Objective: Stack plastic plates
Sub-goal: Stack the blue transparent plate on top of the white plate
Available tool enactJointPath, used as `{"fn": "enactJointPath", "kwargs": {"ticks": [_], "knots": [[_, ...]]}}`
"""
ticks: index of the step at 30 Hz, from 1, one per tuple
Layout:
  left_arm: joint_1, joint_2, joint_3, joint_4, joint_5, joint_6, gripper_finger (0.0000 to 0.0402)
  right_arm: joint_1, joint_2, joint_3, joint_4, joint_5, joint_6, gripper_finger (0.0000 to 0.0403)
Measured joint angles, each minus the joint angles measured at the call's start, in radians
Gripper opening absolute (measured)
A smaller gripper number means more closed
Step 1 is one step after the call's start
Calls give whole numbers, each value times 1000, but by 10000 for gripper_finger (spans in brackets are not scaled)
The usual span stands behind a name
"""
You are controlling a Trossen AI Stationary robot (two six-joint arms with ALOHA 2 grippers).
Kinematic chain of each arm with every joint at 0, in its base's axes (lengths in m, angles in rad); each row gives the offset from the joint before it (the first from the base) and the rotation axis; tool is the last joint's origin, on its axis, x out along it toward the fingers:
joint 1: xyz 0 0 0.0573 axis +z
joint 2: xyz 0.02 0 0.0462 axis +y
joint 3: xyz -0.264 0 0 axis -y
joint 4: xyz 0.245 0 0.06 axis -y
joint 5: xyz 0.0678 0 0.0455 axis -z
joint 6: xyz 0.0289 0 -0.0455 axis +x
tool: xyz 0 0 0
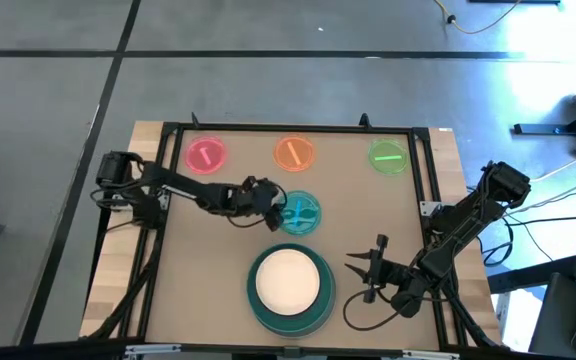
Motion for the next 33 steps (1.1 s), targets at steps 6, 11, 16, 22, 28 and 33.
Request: {"fn": "enactJointPath", "kwargs": {"ticks": [6, 11, 16, 22, 28, 33], "knots": [[56, 51, 0, 2, 67, -10, 186, 0, 0, 0, 0, 0, 0, 113], [72, 97, 0, 13, 90, -27, 186, 0, 0, 0, 0, 0, 0, 113], [73, 146, 0, 47, 88, -25, 186, 0, 0, 0, 0, 0, 0, 113], [73, 158, 1, 70, 82, -6, 168, 0, 0, 0, 0, 0, 0, 113], [70, 158, 1, 71, 78, 22, 129, 0, 0, 0, 0, 0, 0, 113], [70, 159, 1, 78, 83, 30, 100, 0, 0, 0, 0, 0, 0, 113]]}}
